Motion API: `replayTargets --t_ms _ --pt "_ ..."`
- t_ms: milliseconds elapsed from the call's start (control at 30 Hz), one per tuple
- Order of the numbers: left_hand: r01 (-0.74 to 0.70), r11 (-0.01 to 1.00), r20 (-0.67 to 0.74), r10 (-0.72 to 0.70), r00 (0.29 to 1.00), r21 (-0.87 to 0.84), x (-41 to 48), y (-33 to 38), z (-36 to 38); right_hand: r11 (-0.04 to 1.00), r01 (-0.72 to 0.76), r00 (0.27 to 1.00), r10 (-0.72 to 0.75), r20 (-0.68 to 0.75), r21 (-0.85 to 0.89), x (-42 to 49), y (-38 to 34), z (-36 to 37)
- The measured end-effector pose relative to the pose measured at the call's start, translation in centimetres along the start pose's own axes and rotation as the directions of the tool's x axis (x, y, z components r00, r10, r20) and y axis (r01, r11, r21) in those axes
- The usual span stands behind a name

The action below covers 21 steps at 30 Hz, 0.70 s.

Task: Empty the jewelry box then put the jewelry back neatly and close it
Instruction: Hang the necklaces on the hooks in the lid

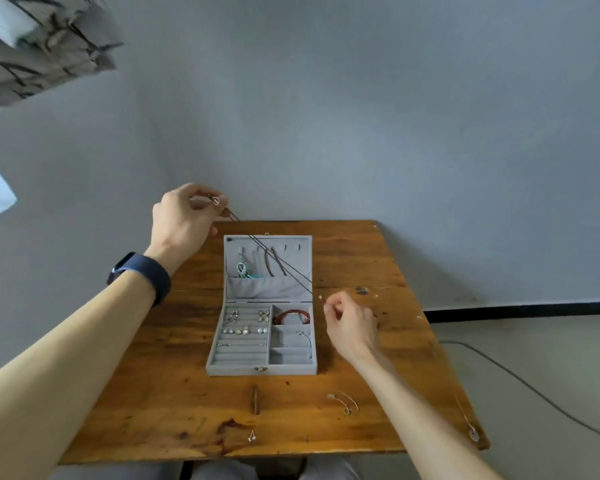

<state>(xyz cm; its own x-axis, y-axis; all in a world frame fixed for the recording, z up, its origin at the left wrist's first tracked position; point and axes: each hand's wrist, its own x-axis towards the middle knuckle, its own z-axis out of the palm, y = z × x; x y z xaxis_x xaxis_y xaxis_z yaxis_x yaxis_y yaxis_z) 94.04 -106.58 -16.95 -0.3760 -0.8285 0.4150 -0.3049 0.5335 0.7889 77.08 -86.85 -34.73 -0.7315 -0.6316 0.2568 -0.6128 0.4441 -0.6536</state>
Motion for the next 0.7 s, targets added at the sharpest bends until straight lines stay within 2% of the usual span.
replayTargets --t_ms 67,267,467,700 --pt "-0.017 1.000 0.002 0.017 1.000 -0.007 0.1 0.0 0.0 0.994 0.068 0.997 -0.065 0.031 -0.087 3.3 -1.2 1.1" --pt "-0.069 0.996 0.106 0.075 0.992 -0.060 0.6 -0.3 1.1 0.949 0.243 0.967 -0.222 0.121 -0.199 10.9 -4.1 4.2" --pt "-0.065 0.987 0.114 0.082 0.990 -0.146 3.3 0.1 1.9 0.883 0.327 0.936 -0.254 0.244 -0.337 13.1 -4.1 6.1" --pt "-0.095 0.981 0.190 0.127 0.974 -0.166 5.8 1.3 4.5 0.861 0.362 0.905 -0.232 0.358 -0.358 13.0 -3.2 6.3"
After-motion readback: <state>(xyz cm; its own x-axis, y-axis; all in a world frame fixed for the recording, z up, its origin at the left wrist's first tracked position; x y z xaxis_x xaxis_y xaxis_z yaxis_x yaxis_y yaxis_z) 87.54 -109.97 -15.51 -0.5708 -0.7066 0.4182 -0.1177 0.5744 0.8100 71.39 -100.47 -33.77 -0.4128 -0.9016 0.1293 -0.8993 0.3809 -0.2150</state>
